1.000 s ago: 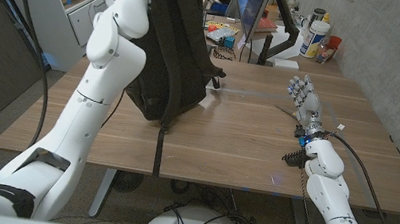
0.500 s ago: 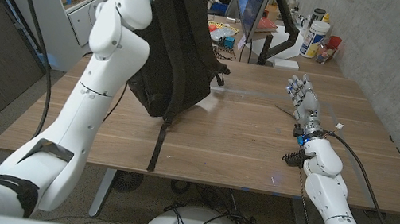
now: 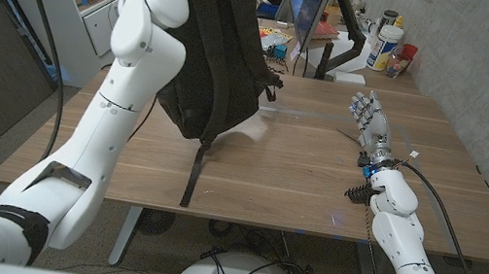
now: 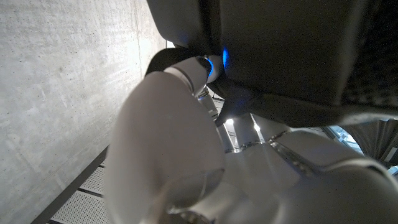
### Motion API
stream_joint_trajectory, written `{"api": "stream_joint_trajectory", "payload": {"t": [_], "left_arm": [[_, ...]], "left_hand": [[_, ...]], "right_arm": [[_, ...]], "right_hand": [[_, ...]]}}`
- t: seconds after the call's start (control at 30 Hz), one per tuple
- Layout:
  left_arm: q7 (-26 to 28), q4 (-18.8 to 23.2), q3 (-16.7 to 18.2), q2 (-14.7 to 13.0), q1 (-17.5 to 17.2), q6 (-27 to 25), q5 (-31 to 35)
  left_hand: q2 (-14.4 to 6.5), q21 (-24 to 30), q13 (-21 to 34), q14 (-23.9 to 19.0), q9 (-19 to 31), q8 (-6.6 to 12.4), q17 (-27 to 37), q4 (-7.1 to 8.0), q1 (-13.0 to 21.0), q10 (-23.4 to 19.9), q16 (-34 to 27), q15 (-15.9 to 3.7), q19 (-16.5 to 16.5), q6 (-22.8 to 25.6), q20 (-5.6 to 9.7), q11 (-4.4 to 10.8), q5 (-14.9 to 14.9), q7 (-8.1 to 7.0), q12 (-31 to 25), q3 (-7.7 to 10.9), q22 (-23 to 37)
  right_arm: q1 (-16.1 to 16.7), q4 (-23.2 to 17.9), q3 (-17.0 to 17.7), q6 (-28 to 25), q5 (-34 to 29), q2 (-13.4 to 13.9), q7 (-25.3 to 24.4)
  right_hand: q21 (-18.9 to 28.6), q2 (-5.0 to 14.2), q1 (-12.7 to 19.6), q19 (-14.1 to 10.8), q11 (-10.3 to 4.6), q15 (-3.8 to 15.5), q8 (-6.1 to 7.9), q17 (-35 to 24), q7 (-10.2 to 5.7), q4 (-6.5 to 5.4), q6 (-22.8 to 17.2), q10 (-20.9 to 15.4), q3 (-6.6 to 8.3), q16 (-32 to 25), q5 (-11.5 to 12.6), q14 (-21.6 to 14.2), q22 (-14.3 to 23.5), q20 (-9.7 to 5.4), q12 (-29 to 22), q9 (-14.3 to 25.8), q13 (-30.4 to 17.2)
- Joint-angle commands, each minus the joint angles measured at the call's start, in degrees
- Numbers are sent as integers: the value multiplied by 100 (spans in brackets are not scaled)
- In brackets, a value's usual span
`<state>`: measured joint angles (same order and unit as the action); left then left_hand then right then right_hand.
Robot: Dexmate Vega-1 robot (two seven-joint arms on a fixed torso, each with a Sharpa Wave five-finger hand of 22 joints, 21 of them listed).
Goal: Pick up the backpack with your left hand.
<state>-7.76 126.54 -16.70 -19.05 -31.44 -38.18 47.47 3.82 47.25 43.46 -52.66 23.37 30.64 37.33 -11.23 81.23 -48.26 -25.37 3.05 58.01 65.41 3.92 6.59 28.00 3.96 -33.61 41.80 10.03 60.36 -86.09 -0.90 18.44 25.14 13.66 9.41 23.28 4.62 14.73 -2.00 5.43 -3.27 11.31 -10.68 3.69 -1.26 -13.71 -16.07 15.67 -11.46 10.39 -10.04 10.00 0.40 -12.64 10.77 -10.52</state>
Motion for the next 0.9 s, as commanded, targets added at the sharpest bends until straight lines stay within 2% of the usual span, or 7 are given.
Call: {"api": "stream_joint_trajectory", "payload": {"t": [0.03,0.9], "left_arm": [[-310,11,81,-38,218,155,-294],[-778,-21,145,-197,614,612,-645]], "left_hand": [[-55,59,36,-1087,-10,-6,17,166,-15,-10,2,-1212,206,30,519,42,49,-54,27,178,18],[-87,136,79,-1086,-27,-40,75,200,-108,-13,57,-1303,116,22,560,75,5,-121,103,162,14]], "right_arm": [[41,-63,-5,21,-25,-20,-53],[-35,3,-40,61,-75,-71,-99]], "right_hand": [[-11,2,21,-57,13,6,-7,-7,-5,34,-38,-39,18,19,-2,-55,12,20,1,14,-24],[-70,12,39,-79,8,11,-3,-3,-5,57,-50,-35,26,27,3,-56,14,21,9,14,-24]]}}
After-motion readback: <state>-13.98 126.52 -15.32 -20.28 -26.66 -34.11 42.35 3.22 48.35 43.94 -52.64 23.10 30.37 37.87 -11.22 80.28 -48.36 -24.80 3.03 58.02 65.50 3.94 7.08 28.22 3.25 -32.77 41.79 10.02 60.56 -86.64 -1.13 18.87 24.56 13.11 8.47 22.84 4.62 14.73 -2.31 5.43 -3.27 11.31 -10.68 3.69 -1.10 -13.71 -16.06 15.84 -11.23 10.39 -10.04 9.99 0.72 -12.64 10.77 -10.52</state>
